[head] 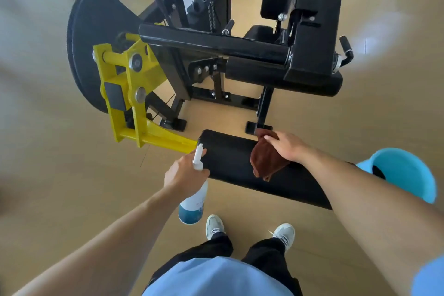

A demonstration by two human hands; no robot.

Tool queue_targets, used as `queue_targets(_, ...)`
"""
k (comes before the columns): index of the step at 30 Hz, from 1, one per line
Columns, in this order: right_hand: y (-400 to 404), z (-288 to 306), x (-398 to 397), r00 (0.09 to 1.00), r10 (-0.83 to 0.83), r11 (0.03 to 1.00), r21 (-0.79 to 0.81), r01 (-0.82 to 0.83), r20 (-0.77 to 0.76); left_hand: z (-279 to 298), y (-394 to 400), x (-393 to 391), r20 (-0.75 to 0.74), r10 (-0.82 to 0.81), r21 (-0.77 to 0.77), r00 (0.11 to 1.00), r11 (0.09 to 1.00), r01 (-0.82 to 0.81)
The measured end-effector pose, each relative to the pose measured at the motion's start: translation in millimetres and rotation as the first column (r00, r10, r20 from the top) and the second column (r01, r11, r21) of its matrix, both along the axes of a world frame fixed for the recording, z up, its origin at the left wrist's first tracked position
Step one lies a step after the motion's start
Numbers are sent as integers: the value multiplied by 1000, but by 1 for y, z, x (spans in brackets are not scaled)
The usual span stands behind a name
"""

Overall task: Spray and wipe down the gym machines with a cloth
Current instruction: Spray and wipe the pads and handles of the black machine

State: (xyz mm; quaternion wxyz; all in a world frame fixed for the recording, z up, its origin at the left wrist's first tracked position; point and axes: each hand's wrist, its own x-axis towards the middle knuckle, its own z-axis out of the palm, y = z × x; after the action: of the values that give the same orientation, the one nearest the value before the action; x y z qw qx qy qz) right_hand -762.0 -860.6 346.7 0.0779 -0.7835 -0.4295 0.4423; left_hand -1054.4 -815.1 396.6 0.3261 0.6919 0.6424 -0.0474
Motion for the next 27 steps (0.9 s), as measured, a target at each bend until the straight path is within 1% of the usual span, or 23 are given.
queue_targets(3,-12,0,-2,994,-111,992,60,111,-15,1,-7,-2,56,102,7,993,995,-102)
queue_targets(5,-25,17,-6,958,-283,948,138,286,-38,0,-14,-2,153,136,30,979,989,-143)
queue_targets(6,-33,26,-9,912,-404,892,186,411,-74,1,-17,-1,186,136,38,973,989,-145)
queue_targets(7,-43,33,-11,839,-531,807,230,544,-122,1,-21,1,193,133,40,972,989,-143)
queue_targets(9,-68,45,-13,644,-733,574,309,758,-219,3,-27,6,167,133,8,977,991,-136)
queue_targets(11,-93,49,-9,461,-827,350,348,870,-320,1,-31,8,185,174,-91,967,983,-160)
queue_targets(12,-102,52,-9,399,-843,273,353,895,-362,-2,-33,8,202,208,-150,957,972,-180)
queue_targets(13,-110,52,-7,359,-853,226,350,909,-380,-7,-35,8,211,233,-202,949,961,-191)
queue_targets(16,-128,58,-8,295,-856,165,317,934,-425,-12,-44,11,217,238,-270,947,947,-176)
queue_targets(19,-140,59,-16,257,-832,120,293,949,-491,-13,-59,15,233,193,-271,953,954,-127)
queue_targets(22,-150,62,-28,242,-802,102,275,956,-547,-12,-79,20,210,93,-233,973,972,-42)
queue_targets(24,-159,62,-33,233,-776,94,257,962,-587,-9,-93,27,195,57,-242,979,970,-9)
queue_targets(27,-184,59,-30,208,-751,91,213,973,-627,-5,-118,42,222,-1,-236,975,970,55)
